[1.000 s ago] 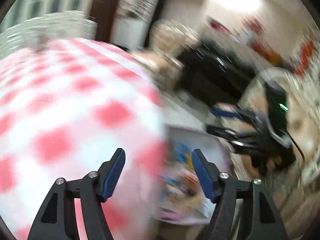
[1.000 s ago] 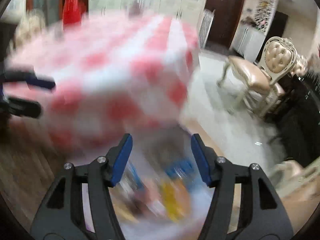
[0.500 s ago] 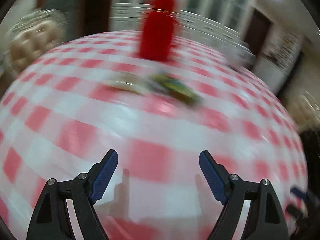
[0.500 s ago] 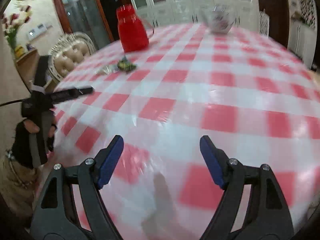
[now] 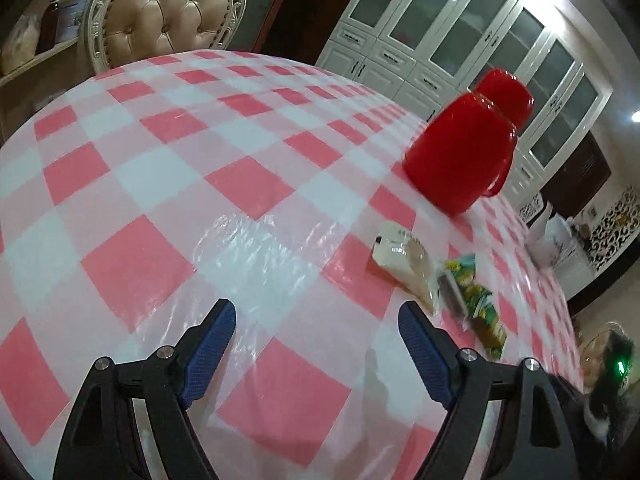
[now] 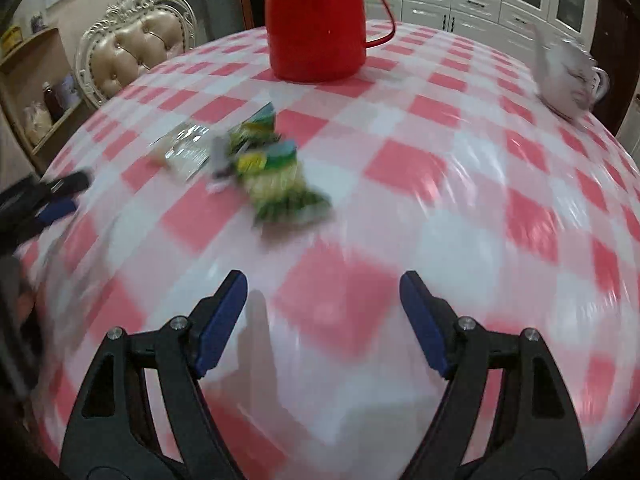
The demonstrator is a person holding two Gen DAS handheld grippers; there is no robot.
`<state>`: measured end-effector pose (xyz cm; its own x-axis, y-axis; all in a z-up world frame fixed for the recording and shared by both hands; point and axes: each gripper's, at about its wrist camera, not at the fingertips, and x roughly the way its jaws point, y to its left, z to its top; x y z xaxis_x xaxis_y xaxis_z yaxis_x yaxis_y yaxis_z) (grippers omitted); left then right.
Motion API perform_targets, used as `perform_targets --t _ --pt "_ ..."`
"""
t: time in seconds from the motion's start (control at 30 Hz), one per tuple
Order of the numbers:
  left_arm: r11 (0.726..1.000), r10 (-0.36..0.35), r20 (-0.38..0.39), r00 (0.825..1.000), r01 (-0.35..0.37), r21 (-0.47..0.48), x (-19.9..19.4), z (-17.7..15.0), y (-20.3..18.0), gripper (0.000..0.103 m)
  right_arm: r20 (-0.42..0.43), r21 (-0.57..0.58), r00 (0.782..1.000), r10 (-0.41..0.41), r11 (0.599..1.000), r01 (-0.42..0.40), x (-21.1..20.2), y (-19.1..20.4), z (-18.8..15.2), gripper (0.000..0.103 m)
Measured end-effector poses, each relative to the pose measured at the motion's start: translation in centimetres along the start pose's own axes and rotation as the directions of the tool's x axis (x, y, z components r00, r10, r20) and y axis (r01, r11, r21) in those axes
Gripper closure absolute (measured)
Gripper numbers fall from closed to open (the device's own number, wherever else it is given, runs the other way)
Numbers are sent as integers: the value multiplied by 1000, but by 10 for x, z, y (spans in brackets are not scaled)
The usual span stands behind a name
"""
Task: Organize snacks
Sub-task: 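Swing both tools back over the table toward the remaining snacks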
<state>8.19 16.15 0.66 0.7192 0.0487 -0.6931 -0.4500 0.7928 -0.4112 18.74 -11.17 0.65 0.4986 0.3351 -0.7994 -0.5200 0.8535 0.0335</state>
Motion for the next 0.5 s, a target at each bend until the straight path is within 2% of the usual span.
perform_targets --t 0.07,0.2,0.33,0.47,0.5 --pt "999 30 3 1000 -30 30 2 -1 -4 19 1 -12 1000 1 1000 -1 15 2 19 20" --pt "997 15 -20 1000 -13 74 7 -6 -15 19 2 -73 1000 -11 997 12 32 15 40 21" --pt "994 26 -9 1000 -25 107 4 -11 -24 19 -2 -123 999 37 992 -37 38 28 47 20" --pt "990 26 -1 1000 -26 136 4 -14 -29 19 -7 -53 1000 31 998 -31 41 35 53 21" --pt "990 25 1 1000 -25 142 3 -14 -29 19 1 -27 1000 12 1000 -11 42 36 54 29"
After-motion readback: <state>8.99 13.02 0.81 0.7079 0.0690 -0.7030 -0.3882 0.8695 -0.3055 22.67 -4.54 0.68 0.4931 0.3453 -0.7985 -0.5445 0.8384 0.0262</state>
